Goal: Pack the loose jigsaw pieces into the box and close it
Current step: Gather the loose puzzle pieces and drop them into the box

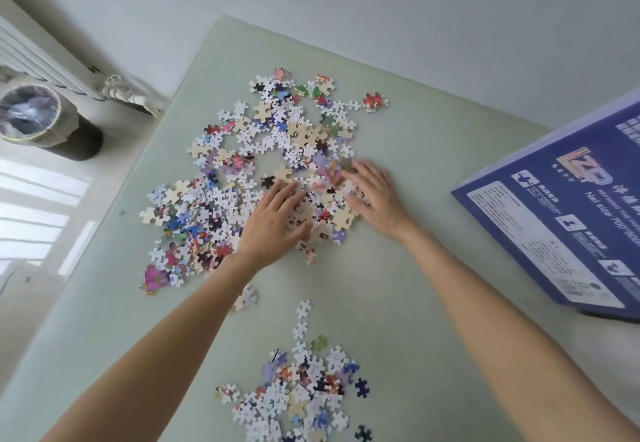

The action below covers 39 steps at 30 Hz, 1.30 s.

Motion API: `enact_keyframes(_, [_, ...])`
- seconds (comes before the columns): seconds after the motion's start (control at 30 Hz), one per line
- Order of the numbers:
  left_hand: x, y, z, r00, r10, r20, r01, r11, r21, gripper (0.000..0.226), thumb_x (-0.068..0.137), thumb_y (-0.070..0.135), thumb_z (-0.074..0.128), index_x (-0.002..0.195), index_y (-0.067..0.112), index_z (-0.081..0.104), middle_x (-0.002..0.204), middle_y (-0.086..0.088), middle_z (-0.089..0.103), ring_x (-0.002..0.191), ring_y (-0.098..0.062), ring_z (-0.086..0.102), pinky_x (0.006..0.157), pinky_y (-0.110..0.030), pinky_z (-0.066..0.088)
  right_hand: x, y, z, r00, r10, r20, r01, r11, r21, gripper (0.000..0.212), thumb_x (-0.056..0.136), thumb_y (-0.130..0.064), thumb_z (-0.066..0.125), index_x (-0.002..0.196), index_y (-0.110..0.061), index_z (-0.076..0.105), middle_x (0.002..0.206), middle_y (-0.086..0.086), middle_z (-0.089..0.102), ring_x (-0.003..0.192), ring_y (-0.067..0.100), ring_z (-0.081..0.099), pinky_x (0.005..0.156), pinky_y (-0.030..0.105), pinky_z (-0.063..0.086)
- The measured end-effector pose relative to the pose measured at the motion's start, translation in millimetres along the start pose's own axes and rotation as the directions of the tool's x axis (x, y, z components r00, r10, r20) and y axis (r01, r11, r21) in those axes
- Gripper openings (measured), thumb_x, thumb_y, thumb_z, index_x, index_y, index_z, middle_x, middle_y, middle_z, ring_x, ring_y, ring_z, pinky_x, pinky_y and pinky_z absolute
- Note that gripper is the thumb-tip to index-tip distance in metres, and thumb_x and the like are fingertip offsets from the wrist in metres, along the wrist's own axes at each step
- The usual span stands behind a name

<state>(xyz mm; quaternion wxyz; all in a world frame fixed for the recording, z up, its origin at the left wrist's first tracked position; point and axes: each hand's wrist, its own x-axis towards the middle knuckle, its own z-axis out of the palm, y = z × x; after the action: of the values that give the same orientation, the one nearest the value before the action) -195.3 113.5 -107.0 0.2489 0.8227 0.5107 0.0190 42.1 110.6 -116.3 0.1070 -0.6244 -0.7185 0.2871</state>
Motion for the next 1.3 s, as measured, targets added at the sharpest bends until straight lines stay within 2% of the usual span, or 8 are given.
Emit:
enact_keyframes(0.17, [-46.7, 11.2, 4.4, 0.999, 0.050, 0.005, -0.049, 0.988, -0.147, 0.048, 0.091, 0.051, 0.038, 0.128, 0.024, 0.049, 0.142, 0.008, 0.041, 0.138, -0.010, 0.026, 0.111, -0.026, 0.014, -69.9, -37.0, 39.3, 0.996, -0.068, -0.058, 0.078, 0.976, 0.202, 0.041, 0.092, -0.043, 0.041, 0.122, -0.021, 0.058, 0.151, 0.000, 0.031, 0.142, 0.012, 0.019, 0.118, 0.040, 0.010])
enact_keyframes(0.3, [-87.5, 10.1, -0.6, 0.997, 0.072, 0.025, -0.063, 0.965, -0.253, 0.026, 0.095, 0.035, 0.046, 0.109, 0.019, 0.059, 0.118, 0.003, 0.061, 0.095, -0.008, 0.059, 0.091, -0.029, 0.048, -109.1, -52.8, 47.8, 0.997, -0.076, 0.016, 0.070, 0.965, 0.253, 0.036, 0.090, -0.044, 0.044, 0.096, -0.019, 0.069, 0.138, -0.003, 0.048, 0.134, 0.009, 0.030, 0.114, 0.044, 0.023])
enact_keyframes(0.47, [-92.0, -10.0, -21.3, 0.993, 0.110, -0.035, -0.115, 0.954, -0.276, 0.054, 0.089, 0.049, 0.030, 0.095, 0.009, 0.065, 0.089, -0.001, 0.067, 0.070, -0.006, 0.061, 0.071, -0.025, 0.056, -97.5, -65.1, 22.5, 0.980, -0.193, 0.049, 0.180, 0.962, 0.204, 0.040, 0.090, -0.043, 0.044, 0.086, -0.014, 0.071, 0.124, 0.000, 0.059, 0.117, 0.006, 0.043, 0.105, 0.035, 0.033])
enact_keyframes(0.63, [-22.4, -41.4, -54.5, 0.965, 0.035, -0.260, -0.092, 0.973, -0.211, 0.033, 0.092, 0.031, 0.044, 0.114, 0.014, 0.060, 0.115, -0.003, 0.063, 0.101, -0.012, 0.058, 0.095, -0.032, 0.045, -26.1, -54.3, -19.2, 0.979, -0.173, -0.104, 0.186, 0.973, 0.139, 0.028, 0.090, -0.034, 0.049, 0.096, -0.016, 0.070, 0.124, -0.001, 0.059, 0.118, 0.011, 0.046, 0.101, 0.039, 0.038])
enact_keyframes(0.73, [35.5, -61.1, -61.7, 0.949, -0.107, -0.298, 0.037, 0.972, -0.230, 0.044, 0.093, 0.030, 0.049, 0.134, 0.019, 0.042, 0.138, -0.001, 0.046, 0.123, -0.011, 0.043, 0.110, -0.036, 0.028, 19.9, -28.1, -33.1, 0.969, -0.102, -0.224, 0.120, 0.990, 0.069, 0.021, 0.092, -0.022, 0.054, 0.108, -0.017, 0.067, 0.126, 0.001, 0.058, 0.120, 0.017, 0.047, 0.102, 0.042, 0.040])
enact_keyframes(0.87, [107.3, -87.5, -67.5, 0.937, -0.163, -0.309, 0.124, 0.982, -0.143, 0.059, 0.094, 0.043, 0.043, 0.144, 0.018, 0.025, 0.152, 0.000, 0.025, 0.141, -0.017, 0.017, 0.116, -0.039, 0.013, 74.0, 16.9, -41.0, 0.932, 0.103, -0.348, -0.126, 0.991, -0.042, 0.044, 0.094, -0.027, 0.048, 0.136, -0.016, 0.045, 0.149, 0.011, 0.032, 0.140, 0.029, 0.022, 0.116, 0.039, 0.013])
enact_keyframes(1.0, [168.7, -106.3, -68.4, 0.971, -0.085, -0.226, 0.082, 0.996, -0.024, 0.067, 0.093, 0.055, 0.030, 0.147, 0.018, 0.013, 0.155, 0.002, 0.011, 0.143, -0.015, 0.007, 0.117, -0.037, 0.005, 117.3, 41.1, -41.8, 0.893, 0.326, -0.310, -0.346, 0.938, -0.009, 0.053, 0.099, -0.037, 0.038, 0.147, -0.020, 0.024, 0.156, 0.012, 0.012, 0.144, 0.029, 0.004, 0.118, 0.040, 0.002])
enact_keyframes(1.3, [223.3, -90.3, -64.7, 0.991, 0.108, -0.079, -0.104, 0.993, 0.050, 0.060, 0.095, 0.056, 0.019, 0.147, 0.027, 0.012, 0.155, 0.004, 0.011, 0.143, -0.013, 0.003, 0.115, -0.034, -0.003, 201.1, 0.8, -38.8, 0.997, 0.030, -0.071, -0.040, 0.990, -0.137, 0.051, 0.100, -0.043, 0.024, 0.148, -0.027, 0.016, 0.157, -0.005, 0.010, 0.145, 0.020, 0.002, 0.115, 0.040, -0.005])
